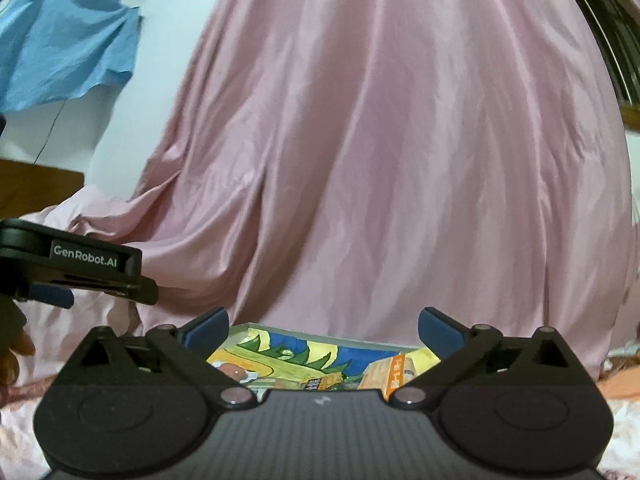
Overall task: Organize snacks
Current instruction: 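Move both tools back toward the blue bar and round bread beside the tray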
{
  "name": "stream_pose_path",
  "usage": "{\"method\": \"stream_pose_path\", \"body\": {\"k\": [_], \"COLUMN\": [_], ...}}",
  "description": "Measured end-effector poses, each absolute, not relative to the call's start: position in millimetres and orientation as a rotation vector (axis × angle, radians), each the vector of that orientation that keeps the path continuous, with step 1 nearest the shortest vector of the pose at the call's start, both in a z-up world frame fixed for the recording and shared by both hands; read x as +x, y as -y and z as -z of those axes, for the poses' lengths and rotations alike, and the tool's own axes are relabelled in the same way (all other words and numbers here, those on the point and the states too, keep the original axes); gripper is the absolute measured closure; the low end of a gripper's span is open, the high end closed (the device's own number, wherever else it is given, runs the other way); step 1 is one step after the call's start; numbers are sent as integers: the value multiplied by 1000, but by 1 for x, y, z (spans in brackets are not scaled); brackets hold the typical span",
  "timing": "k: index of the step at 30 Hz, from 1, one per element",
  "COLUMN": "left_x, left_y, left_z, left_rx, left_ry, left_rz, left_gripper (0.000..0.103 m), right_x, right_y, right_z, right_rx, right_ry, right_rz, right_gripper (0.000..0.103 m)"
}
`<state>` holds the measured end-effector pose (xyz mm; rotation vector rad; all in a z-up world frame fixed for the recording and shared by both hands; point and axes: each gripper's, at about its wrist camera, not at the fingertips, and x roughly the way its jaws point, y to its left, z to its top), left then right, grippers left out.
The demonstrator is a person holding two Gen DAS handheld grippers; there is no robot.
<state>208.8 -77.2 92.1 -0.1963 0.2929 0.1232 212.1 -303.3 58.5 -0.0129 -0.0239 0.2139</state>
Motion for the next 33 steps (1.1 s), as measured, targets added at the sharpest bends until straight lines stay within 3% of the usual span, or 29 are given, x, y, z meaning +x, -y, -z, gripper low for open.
{"method": "stream_pose_path", "body": {"k": [19, 33], "left_x": [117, 102], "left_y": [16, -4], "left_z": [-49, -4], "left_rx": [-163, -125], "left_ry": [-361, -497], "left_rz": [-164, -63], "left_gripper": [1, 1], "right_x": [108, 97], "right_y": [272, 246], "right_z": [-52, -32], "right_rx": [-27, -5], "right_ry": [-49, -286], "right_rz": [-302, -407], "right_gripper": [0, 0]}}
